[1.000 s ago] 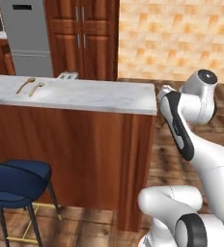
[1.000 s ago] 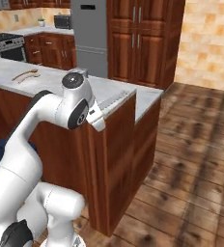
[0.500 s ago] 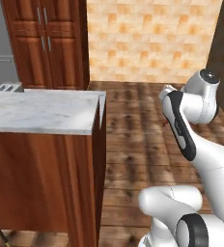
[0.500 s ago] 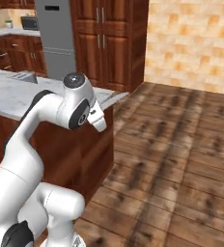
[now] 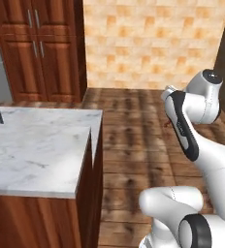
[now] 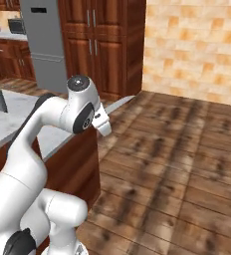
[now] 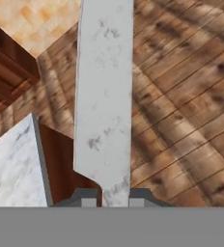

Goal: Pick up the metallic utensils from the counter and place them in the open drawer. Make sure not to pick up any wooden utensils.

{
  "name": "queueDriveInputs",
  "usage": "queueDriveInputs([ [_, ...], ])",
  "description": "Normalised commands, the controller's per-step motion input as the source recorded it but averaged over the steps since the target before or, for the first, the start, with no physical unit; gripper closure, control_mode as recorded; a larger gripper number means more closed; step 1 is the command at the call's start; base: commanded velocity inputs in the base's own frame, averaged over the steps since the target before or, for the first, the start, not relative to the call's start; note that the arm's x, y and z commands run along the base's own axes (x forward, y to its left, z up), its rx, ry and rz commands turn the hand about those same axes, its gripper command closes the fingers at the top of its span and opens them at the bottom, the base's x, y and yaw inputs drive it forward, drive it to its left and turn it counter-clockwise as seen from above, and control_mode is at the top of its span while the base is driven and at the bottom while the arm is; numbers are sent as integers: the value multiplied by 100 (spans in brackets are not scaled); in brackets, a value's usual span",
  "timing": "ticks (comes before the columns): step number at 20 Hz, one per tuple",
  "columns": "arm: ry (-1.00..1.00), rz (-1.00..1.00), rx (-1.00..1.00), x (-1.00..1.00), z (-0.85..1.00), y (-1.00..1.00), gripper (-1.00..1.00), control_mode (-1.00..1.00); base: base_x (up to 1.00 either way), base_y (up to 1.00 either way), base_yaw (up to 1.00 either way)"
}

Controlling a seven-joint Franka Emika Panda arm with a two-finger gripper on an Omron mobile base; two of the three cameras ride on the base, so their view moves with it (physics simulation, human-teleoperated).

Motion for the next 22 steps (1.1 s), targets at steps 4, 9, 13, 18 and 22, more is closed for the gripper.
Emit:
queueDriveInputs([
  [4,0,0,0,0,0,0,100,100,100,-3,7],
  [9,0,0,0,0,0,0,100,100,100,-27,14],
  [13,0,0,0,0,0,0,100,100,100,-10,21],
  [18,0,0,0,0,0,0,100,100,100,-28,25],
  [22,0,0,0,0,0,0,100,100,100,-26,24],
])
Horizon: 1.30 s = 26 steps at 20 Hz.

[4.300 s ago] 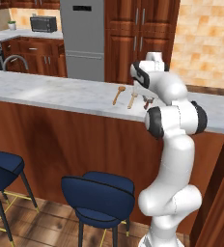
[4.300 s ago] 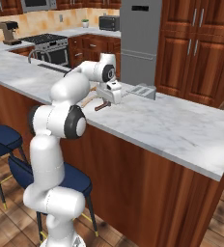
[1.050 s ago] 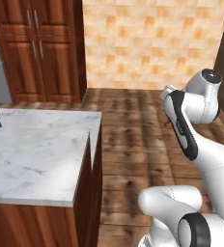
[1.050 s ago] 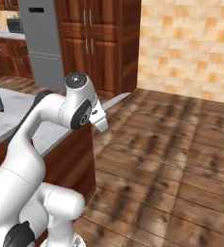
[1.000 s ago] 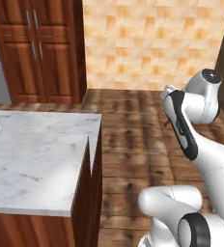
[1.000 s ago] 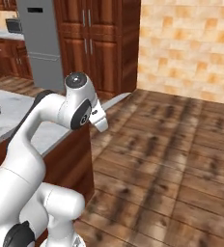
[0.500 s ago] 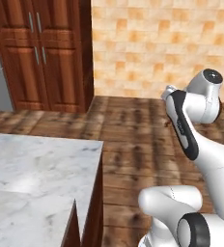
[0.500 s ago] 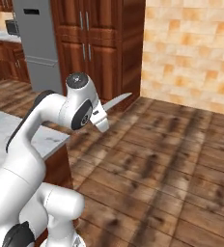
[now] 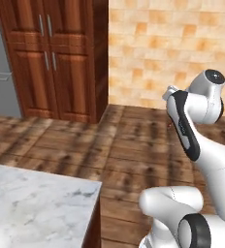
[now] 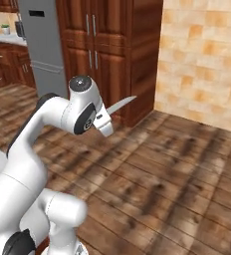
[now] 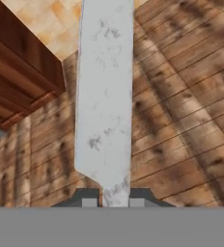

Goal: Pick up the metallic utensils from the counter and place them in the open drawer. Make sure not to pick up any wooden utensils.

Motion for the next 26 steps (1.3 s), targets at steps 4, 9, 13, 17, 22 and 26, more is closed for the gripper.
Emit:
queueDriveInputs([
  [4,0,0,0,0,0,0,100,100,100,-18,26],
  [9,0,0,0,0,0,0,100,100,100,-1,39],
  [13,0,0,0,0,0,0,100,100,100,-6,46],
  [17,0,0,0,0,0,0,100,100,100,-19,49],
  [22,0,0,0,0,0,0,100,100,100,-18,51],
  [26,0,0,0,0,0,0,100,100,100,-13,55],
])
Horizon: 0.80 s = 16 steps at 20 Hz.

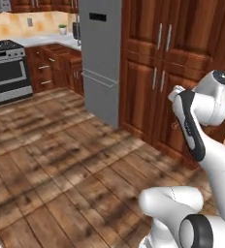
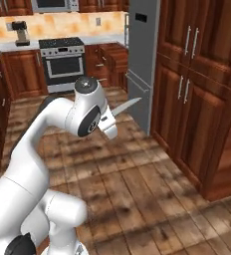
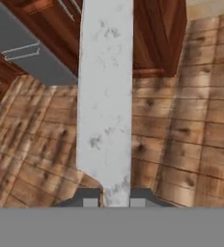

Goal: Pick up the metallic utensils from the counter and place them in the open drawer. Make sure not to pick up any wooden utensils.

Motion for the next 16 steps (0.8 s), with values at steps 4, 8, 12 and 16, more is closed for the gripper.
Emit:
queueDriveInputs([
  [4,0,0,0,0,0,0,100,100,100,-1,55],
  [8,0,0,0,0,0,0,100,100,100,0,48],
  [12,0,0,0,0,0,0,100,100,100,0,38],
  [16,0,0,0,0,0,0,100,100,100,-1,28],
])
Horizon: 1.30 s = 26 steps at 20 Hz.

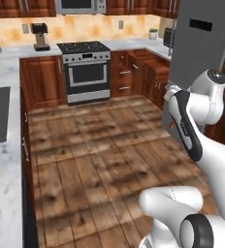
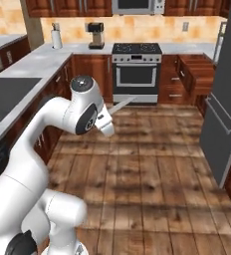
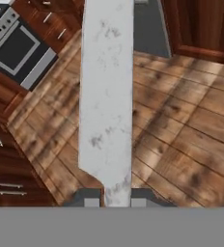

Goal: Pick up the metallic utensils from the counter and place them in the open drawer. Make sure not to pick up any wooden utensils.

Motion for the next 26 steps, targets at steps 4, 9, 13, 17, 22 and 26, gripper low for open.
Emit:
queueDriveInputs([
  [4,0,0,0,0,0,0,100,100,100,-20,12],
  [9,0,0,0,0,0,0,100,100,100,-35,0],
  [13,0,0,0,0,0,0,100,100,100,-30,0],
  [17,0,0,0,0,0,0,100,100,100,-22,-6],
  [22,0,0,0,0,0,0,100,100,100,-14,-26],
  [26,0,0,0,0,0,0,100,100,100,-7,-38],
])
